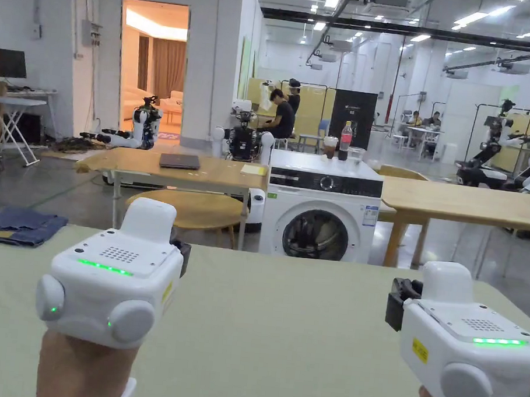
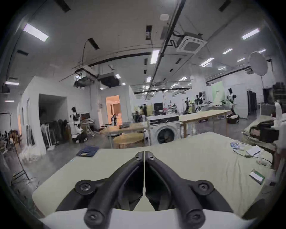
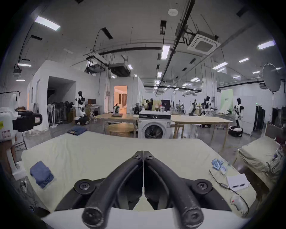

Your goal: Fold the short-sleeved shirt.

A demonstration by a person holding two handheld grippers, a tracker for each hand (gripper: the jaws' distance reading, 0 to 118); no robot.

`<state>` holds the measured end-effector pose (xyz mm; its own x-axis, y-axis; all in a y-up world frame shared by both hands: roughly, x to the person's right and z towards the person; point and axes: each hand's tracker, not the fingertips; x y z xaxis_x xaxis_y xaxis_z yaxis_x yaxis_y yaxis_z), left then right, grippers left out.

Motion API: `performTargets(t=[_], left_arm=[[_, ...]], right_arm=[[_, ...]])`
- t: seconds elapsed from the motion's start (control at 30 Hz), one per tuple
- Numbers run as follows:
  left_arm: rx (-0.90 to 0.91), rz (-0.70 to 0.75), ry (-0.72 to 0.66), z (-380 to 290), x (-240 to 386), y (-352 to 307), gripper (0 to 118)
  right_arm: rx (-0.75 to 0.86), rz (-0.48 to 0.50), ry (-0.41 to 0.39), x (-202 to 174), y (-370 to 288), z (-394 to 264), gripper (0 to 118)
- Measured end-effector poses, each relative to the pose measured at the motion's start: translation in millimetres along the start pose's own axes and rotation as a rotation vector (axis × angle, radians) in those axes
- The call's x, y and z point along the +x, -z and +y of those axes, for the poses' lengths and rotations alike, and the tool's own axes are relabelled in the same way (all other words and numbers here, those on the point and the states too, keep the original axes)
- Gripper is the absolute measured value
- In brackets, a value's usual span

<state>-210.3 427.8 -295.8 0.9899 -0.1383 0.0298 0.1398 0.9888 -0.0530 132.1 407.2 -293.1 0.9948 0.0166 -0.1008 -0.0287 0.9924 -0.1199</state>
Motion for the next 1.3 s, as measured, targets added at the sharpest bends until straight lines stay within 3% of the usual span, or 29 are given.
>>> performTargets(t=[0.17,0.3,0.33,0.4,0.43,0.5,0.57,0.73,0.83,1.03,1.17,1.3], left_arm=[[0.0,-0.007,0.014,2,12,-1,0],[-0.013,-0.014,-0.028,-2,10,-3,0],[-0.017,-0.014,-0.03,-1,11,-2,5],[-0.024,-0.019,-0.054,-4,11,-2,25],[-0.026,-0.018,-0.05,-4,12,-3,41],[-0.03,-0.021,-0.05,-4,14,-4,87],[-0.036,-0.022,-0.059,-5,13,-4,110],[-0.025,-0.022,-0.064,-7,14,-7,110],[-0.035,-0.02,-0.063,-8,14,-7,111],[-0.05,-0.027,-0.077,-11,13,-7,111],[-0.062,-0.031,-0.087,-15,13,-6,111],[-0.065,-0.022,-0.087,-17,13,-6,111]], right_arm=[[0.012,-0.026,-0.081,3,-11,-5,0],[0.001,-0.022,-0.058,9,-10,-7,7],[0.0,-0.021,-0.054,9,-10,-6,10],[0.004,-0.019,-0.051,9,-11,-5,26],[0.007,-0.018,-0.05,9,-12,-4,38],[0.011,-0.009,-0.038,9,-14,-2,72],[0.009,0.0,-0.03,8,-15,0,95],[0.068,-0.043,-0.053,6,-18,1,104],[0.021,-0.079,0.001,5,-14,7,111],[-0.022,-0.057,0.008,-2,-16,10,112],[-0.093,0.028,0.106,1,-17,15,112],[-0.097,-0.027,0.067,-6,-21,20,112]])
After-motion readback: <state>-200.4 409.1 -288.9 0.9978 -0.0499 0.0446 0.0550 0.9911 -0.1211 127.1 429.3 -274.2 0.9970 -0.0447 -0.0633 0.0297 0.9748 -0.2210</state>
